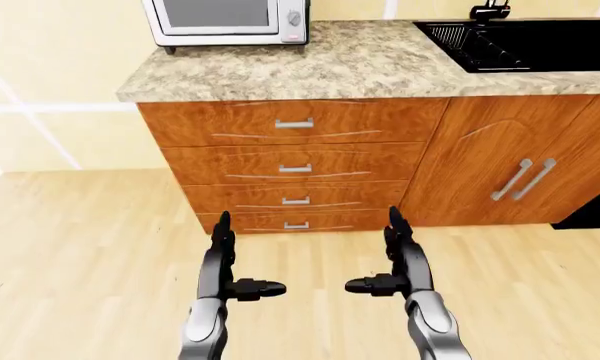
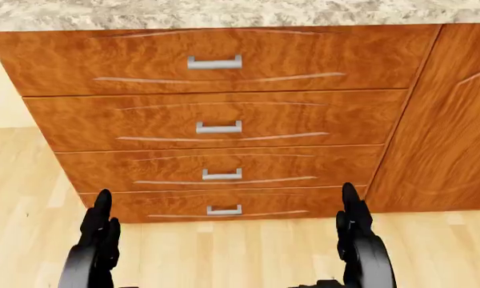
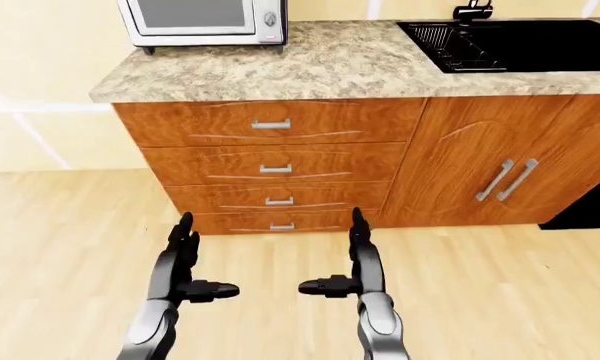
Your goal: Open the toaster oven door.
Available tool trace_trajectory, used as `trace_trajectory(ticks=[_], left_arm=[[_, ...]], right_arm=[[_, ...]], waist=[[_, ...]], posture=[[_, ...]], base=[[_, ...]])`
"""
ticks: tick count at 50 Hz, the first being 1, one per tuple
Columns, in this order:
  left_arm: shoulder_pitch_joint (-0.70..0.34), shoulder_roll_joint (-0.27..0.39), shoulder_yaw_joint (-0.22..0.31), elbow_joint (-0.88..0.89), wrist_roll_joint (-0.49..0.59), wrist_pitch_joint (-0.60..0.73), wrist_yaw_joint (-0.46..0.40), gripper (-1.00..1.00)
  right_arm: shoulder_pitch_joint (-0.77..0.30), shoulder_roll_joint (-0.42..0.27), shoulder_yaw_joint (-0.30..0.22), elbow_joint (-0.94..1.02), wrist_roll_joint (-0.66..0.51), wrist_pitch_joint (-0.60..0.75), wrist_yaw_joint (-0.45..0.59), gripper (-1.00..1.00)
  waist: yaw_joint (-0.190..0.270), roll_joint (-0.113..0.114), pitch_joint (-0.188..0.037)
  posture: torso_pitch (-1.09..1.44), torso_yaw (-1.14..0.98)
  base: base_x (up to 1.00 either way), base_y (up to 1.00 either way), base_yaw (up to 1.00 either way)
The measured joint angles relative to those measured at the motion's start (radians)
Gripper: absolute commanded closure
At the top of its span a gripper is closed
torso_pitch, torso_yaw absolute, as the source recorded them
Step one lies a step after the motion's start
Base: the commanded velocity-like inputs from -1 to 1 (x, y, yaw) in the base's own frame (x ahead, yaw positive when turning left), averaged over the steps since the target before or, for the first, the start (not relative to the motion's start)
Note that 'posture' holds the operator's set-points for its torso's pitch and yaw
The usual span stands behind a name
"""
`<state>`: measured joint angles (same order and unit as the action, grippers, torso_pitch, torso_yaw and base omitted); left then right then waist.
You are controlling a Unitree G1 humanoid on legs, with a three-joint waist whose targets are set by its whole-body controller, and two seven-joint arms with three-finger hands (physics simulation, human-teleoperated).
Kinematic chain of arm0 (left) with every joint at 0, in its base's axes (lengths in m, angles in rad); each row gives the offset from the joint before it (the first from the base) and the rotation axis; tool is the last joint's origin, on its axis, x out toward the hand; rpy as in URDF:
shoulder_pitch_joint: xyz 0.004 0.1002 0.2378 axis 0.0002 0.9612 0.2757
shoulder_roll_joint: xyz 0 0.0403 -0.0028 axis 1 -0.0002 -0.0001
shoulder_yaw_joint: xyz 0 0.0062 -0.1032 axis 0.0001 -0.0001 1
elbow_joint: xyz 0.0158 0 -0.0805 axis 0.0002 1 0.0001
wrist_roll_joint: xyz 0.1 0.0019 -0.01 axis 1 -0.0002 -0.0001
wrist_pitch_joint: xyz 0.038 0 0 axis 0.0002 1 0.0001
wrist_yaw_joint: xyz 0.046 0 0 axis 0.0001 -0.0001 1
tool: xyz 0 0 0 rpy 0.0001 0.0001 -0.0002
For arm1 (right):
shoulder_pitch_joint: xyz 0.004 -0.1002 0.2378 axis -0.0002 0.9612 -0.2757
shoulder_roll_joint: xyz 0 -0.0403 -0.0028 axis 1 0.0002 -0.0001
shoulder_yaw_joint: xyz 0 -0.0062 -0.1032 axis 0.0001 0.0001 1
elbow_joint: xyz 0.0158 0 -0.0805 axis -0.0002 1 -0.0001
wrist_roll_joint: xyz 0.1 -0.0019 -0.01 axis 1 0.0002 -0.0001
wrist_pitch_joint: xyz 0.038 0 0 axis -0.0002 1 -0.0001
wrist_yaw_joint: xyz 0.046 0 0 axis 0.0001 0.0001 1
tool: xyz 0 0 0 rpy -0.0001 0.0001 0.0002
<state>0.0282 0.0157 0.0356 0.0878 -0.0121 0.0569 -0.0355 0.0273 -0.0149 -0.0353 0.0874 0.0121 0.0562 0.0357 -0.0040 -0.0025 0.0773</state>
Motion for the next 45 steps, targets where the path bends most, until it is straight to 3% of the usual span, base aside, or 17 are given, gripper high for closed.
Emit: trace_trajectory(ticks=[1, 3, 5, 7, 15, 25, 45], left_arm=[[0.0, 0.004, 0.001, -0.012, 0.003, -0.008, 0.0, -1.0], [-0.029, 0.011, 0.008, -0.017, 0.01, -0.055, 0.001, -1.0], [-0.031, 0.01, 0.013, -0.005, 0.012, -0.079, 0.002, -1.0], [-0.01, 0.008, 0.011, -0.016, 0.013, -0.06, 0.002, -1.0], [-0.035, 0.014, 0.01, -0.103, 0.026, 0.028, -0.001, -1.0], [-0.108, 0.033, 0.041, -0.371, 0.025, 0.239, -0.006, -1.0], [-0.37, 0.118, 0.11, -0.731, -0.026, 0.736, 0.011, -1.0]], right_arm=[[-0.003, 0.001, 0.0, -0.02, 0.002, 0.008, -0.002, -1.0], [-0.025, 0.0, -0.003, -0.088, 0.003, 0.016, -0.013, -1.0], [-0.035, 0.002, 0.001, -0.103, 0.002, 0.007, -0.019, -1.0], [-0.029, 0.0, 0.003, -0.1, 0.001, 0.016, -0.02, -1.0], [-0.055, -0.011, -0.02, -0.12, 0.006, 0.088, -0.033, -1.0], [-0.09, -0.022, -0.04, -0.394, 0.019, 0.267, -0.035, -1.0], [-0.306, -0.1, -0.142, -0.747, 0.143, 0.679, -0.089, -1.0]], waist=[[-0.002, -0.004, -0.01], [0.008, -0.002, -0.059], [0.009, -0.008, -0.041], [0.009, -0.009, -0.053], [0.009, -0.005, -0.059], [0.009, -0.003, -0.08], [0.01, -0.005, -0.058]], posture=[[0.0, 0.0], [0.0, 0.0], [0.0, 0.0], [0.0, 0.0], [0.0, 0.0], [0.0, 0.0], [0.0, 0.0]], base=[[0.0, 0.0, 0.0], [0.0, 0.0, 0.0], [0.0, 0.0, 0.0], [0.0, 0.0, 0.0], [0.0, 0.0, 0.0], [0.0, 0.0, 0.0], [0.0, 0.0, 0.0]])
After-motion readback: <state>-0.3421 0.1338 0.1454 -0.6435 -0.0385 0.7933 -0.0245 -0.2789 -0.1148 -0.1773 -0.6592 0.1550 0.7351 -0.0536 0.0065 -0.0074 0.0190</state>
